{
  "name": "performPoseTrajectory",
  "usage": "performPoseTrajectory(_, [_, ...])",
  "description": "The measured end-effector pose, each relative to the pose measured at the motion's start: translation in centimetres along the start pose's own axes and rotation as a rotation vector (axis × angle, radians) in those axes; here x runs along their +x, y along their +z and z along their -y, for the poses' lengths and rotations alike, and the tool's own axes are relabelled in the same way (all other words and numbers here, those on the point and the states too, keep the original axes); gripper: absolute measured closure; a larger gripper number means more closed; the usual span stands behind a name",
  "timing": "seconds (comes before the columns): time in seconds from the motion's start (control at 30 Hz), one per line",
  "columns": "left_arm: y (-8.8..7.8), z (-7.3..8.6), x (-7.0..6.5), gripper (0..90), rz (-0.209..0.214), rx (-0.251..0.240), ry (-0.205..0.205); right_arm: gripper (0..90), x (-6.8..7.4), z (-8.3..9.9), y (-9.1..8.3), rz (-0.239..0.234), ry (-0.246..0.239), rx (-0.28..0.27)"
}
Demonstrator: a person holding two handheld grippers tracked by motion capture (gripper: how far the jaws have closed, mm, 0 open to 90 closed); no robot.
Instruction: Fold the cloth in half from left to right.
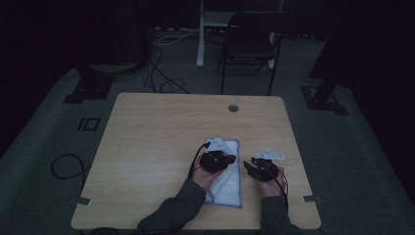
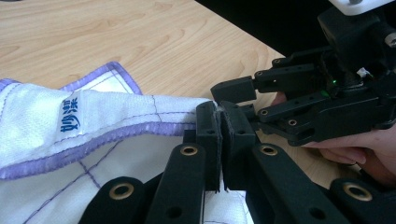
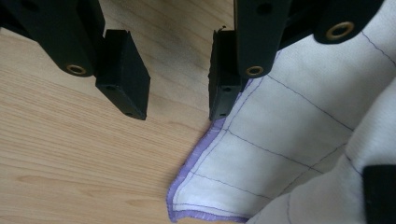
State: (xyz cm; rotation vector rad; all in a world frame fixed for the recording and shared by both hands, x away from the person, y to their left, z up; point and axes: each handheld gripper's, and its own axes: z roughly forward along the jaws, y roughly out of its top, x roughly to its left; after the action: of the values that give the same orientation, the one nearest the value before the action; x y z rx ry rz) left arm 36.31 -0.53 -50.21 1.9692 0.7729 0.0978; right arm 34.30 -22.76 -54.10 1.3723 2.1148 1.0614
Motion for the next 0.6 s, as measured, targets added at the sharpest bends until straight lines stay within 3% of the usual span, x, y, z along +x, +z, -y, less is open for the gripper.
performPoseTrajectory(0.6, [2.4, 0.7, -0.3, 87.7, -0.011, 0.071, 0.019, 58.8, -0.2, 0.0, -0.1, 0.005, 0.001, -0.005])
